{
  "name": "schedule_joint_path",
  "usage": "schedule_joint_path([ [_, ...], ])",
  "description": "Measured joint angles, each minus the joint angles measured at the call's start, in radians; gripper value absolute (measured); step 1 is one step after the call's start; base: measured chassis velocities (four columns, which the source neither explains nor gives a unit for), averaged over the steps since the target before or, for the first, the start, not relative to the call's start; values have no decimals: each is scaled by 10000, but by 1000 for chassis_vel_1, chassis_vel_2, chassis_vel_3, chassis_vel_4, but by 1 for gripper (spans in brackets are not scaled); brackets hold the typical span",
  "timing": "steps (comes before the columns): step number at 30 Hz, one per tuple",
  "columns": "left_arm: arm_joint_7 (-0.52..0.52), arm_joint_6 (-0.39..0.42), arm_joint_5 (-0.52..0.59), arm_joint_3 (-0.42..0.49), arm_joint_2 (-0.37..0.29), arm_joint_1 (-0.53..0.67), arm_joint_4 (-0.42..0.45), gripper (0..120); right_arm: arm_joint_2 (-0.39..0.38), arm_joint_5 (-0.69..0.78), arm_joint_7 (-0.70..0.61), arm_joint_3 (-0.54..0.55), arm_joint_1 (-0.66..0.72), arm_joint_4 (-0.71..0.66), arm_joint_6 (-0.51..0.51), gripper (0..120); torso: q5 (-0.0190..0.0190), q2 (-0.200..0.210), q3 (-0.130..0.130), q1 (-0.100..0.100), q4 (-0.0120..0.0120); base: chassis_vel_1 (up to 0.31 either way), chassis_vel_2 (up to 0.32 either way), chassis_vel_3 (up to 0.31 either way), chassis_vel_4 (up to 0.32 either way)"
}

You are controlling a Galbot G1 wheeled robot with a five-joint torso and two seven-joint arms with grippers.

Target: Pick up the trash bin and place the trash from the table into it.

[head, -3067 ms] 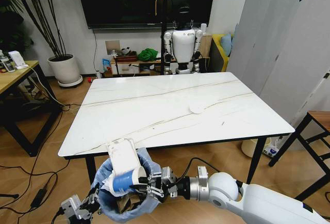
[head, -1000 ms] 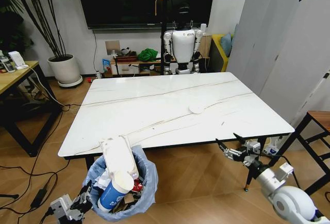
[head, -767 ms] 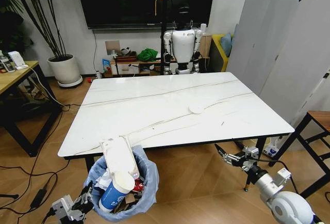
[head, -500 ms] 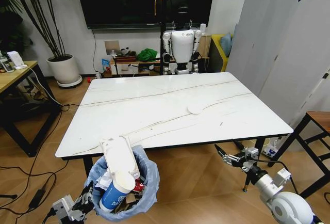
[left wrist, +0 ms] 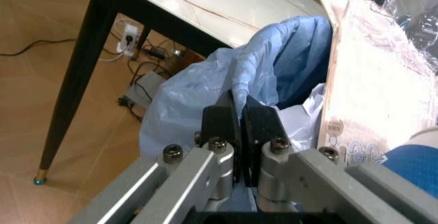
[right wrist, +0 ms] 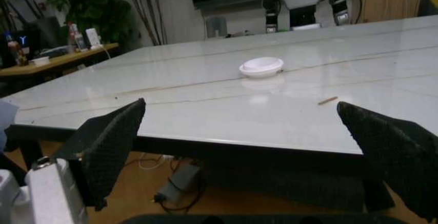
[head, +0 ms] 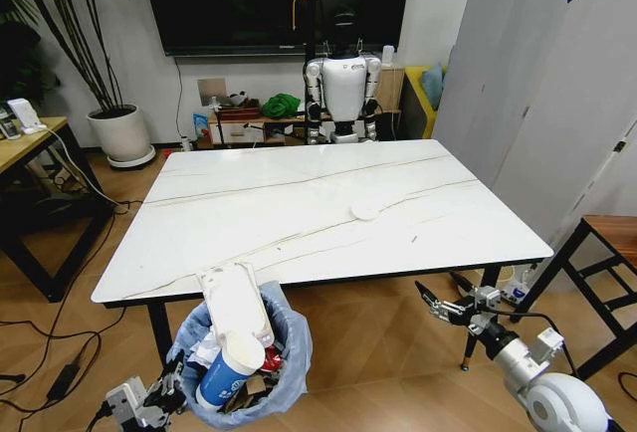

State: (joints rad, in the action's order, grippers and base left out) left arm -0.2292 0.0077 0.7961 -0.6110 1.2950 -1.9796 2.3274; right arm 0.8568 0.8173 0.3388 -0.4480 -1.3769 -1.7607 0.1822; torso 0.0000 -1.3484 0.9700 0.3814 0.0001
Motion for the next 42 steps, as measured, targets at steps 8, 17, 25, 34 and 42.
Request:
schedule_joint_path([
  [8, 106, -61, -34, -53, -42, -225, 110, 0, -134, -43, 22, 396, 562, 278, 23, 100, 3, 0, 1, 0, -2, -52, -37, 31, 37],
  [17, -25, -8, 72, 82, -585, -163, 21, 0, -634, 185, -570, 1252, 2435, 744, -502, 100, -2, 0, 0, 0, 4, 0, 0, 0, 0],
  [25, 121, -86, -45, 189, -588, -335, -237, 0, -730, 222, -289, 3020, 4546, 2265, -925, 100, 6, 0, 2, 1, 2, -7, -3, -2, -3],
  [34, 293, -206, -359, 166, -80, -426, -367, 0, -373, 408, -55, 5441, 7440, 3249, -1478, 100, -1, 0, 1, 1, 2, 0, 0, 0, 0],
  [42, 356, -240, -494, 226, 184, -503, -370, 0, 113, 269, 602, 7053, 9022, 4390, -1600, 100, 0, -1, 0, 1, 0, 0, 0, 0, 0],
])
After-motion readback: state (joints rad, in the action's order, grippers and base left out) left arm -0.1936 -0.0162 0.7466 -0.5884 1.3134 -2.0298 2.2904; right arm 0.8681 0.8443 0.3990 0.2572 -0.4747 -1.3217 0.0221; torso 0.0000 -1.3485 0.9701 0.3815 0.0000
